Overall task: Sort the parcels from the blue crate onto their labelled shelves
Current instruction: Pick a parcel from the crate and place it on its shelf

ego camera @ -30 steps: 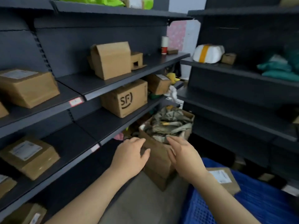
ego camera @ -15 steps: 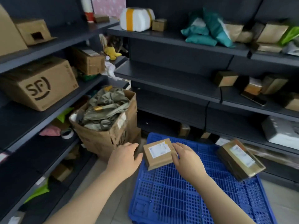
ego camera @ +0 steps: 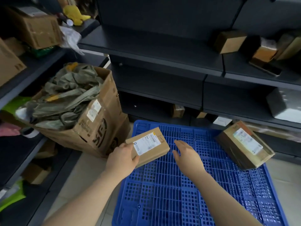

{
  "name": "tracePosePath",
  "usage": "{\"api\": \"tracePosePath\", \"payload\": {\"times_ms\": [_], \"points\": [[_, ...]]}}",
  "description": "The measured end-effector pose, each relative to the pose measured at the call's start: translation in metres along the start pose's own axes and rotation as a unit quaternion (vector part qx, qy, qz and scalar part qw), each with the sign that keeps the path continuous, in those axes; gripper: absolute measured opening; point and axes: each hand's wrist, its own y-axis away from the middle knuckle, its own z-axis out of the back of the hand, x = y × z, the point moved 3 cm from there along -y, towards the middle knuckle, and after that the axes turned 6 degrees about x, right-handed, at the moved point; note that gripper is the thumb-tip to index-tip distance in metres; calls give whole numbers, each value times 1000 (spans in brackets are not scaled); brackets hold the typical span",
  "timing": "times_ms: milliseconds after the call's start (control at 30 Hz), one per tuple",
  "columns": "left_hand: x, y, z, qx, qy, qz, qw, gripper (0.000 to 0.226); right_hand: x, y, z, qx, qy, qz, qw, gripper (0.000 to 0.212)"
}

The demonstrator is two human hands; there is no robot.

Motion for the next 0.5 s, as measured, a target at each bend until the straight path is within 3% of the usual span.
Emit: {"api": "tracePosePath", "payload": {"times_ms": [233,367,500], "points": [[36,-90,-48,34,-2,-11,999,65,-18,-57,-65,15,-79,-42,996,48],[58,-131,-69,78,-31,-5,996,78,-24,-75,-115,15,-117,-122,985,54],[77,-153,-92,121,19,4,993,80,-21,-83,-154,21,-177,-150,973,60]]}}
